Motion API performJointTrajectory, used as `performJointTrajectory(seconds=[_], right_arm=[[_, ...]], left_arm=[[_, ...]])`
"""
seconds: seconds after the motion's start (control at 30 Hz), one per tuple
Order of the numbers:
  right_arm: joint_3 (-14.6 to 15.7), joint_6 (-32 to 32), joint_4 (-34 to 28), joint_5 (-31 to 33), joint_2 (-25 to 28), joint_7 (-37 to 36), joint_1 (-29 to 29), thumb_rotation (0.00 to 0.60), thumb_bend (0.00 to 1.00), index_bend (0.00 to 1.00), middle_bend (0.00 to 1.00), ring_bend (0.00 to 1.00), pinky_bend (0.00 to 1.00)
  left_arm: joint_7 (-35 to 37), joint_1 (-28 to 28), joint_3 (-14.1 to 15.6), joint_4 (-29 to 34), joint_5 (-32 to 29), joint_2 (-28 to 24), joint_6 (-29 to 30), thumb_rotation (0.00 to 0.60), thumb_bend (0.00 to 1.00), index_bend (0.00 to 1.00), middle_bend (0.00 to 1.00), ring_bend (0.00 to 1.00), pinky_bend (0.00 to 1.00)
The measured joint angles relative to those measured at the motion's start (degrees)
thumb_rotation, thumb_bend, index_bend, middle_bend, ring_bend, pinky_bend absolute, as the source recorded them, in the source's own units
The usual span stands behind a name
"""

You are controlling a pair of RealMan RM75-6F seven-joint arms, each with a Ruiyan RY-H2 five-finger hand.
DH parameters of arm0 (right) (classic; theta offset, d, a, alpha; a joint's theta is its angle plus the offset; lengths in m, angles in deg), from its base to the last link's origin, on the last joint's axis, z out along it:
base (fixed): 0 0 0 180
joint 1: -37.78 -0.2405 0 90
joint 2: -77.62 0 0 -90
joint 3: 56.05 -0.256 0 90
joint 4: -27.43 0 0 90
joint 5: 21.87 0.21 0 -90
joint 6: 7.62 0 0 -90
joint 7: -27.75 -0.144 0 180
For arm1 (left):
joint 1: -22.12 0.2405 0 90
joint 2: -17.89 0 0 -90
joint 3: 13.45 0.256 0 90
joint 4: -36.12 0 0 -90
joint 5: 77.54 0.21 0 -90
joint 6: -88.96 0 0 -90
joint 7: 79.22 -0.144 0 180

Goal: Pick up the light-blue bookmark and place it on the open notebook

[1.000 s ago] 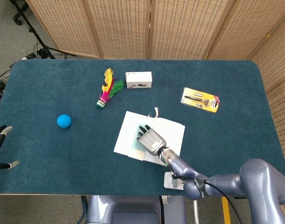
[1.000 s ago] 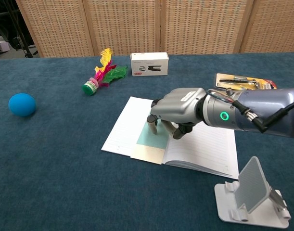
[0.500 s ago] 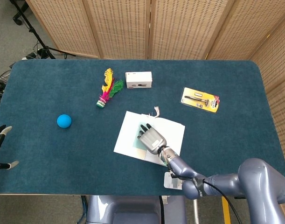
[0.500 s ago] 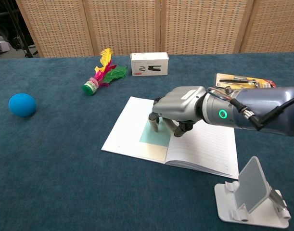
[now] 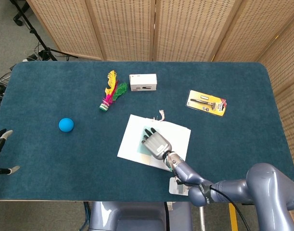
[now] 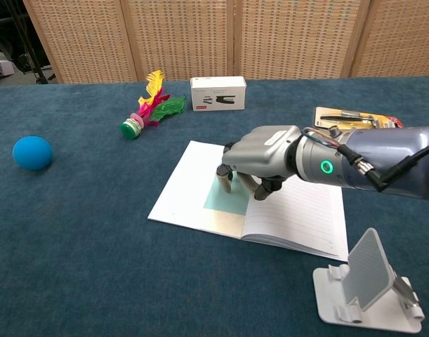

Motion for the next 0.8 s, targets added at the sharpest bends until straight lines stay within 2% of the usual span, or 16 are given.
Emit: performJointTrajectory(seconds=[0.37,0.6,0.63,0.7,0.73,0.77,0.8], right_arm=[[-0.91,0.62,-1.21,-1.84,0.92,-1.17,0.28,0.6,1.0,0.3,0.24,0.04,0.12],[-2.49,2.48,-5.59,-3.78,3.72,-2.06,0.55,0.6,0.98,0.3,0.22,0.04,0.12],[-2.69,2.96,-6.43,-4.3,4.3,-2.29,0.71,0.6,0.87,0.29,0.18,0.03,0.12],[-3.02,4.72,-8.94,-6.3,6.21,-3.21,1.56,0.6,0.46,0.19,0.09,0.01,0.12],[-2.99,5.8,-10.26,-7.66,7.31,-3.86,2.25,0.6,0.2,0.11,0.04,0.0,0.12],[-2.83,6.99,-11.55,-9.37,8.48,-4.69,3.11,0.6,0.06,0.04,0.01,0.0,0.12],[-2.47,8.83,-12.94,-12.21,9.96,-6.06,4.51,0.6,0.01,0.02,0.0,0.0,0.12]], left_arm=[[-0.28,-0.08,0.07,0.02,-0.05,0.09,-0.12,0.6,0.0,0.0,0.0,0.0,0.0],[-0.24,0.02,0.1,0.26,0.2,0.04,0.19,0.6,0.0,0.0,0.0,0.0,0.0],[-0.21,0.07,0.1,0.28,0.26,0.02,0.31,0.6,0.0,0.0,0.0,0.0,0.0],[-0.03,0.3,0.05,0.29,0.43,-0.03,0.94,0.6,0.0,0.0,0.0,0.0,0.0],[0.14,0.46,0.04,0.29,0.58,-0.07,1.33,0.6,0.0,0.0,0.0,0.0,0.0],[0.46,0.69,0.03,0.27,0.89,-0.15,1.88,0.6,0.0,0.0,0.0,0.0,0.0],[0.73,0.87,0.04,0.25,1.22,-0.22,2.3,0.6,0.0,0.0,0.0,0.0,0.0]])
